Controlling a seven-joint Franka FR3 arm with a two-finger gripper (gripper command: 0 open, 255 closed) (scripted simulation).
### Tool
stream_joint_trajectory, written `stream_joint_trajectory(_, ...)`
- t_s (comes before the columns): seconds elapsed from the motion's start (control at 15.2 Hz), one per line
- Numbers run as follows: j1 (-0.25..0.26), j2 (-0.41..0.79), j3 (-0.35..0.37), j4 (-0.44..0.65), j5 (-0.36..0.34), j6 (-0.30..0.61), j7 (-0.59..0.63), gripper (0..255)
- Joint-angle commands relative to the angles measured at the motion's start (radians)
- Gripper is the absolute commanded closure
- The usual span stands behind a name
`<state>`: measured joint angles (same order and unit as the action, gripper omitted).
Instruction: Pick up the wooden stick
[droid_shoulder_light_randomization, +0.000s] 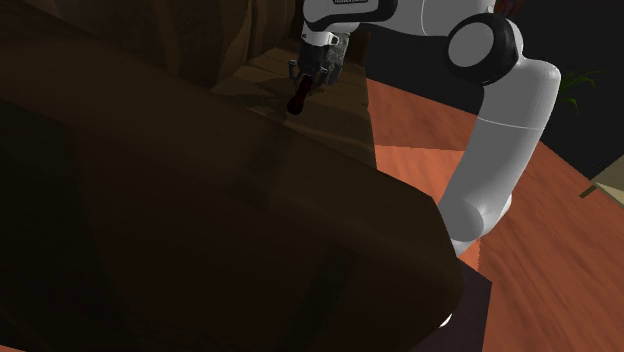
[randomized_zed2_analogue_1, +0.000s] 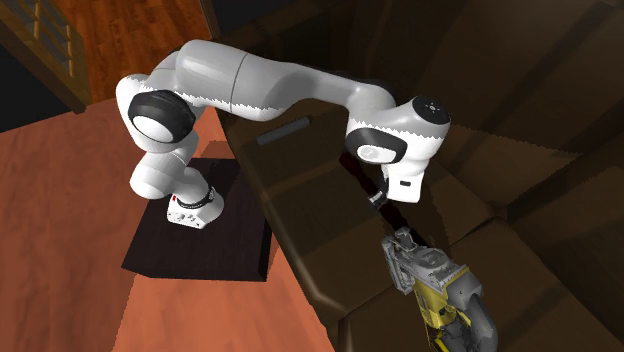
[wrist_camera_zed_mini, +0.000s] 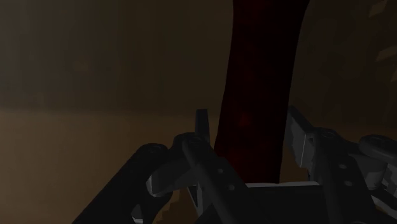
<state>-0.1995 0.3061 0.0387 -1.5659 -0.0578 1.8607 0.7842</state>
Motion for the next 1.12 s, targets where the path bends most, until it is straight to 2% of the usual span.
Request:
stream_joint_trajectory(0.0,0.000,-0.002,0.000,0.010,0.000,-0.013,-0.001,255)
stream_joint_trajectory(0.92,0.002,0.003,0.001,0.206,0.002,-0.203,-0.009,255)
stream_joint_trajectory(1.06,0.002,0.003,0.001,0.208,0.002,-0.205,-0.009,255)
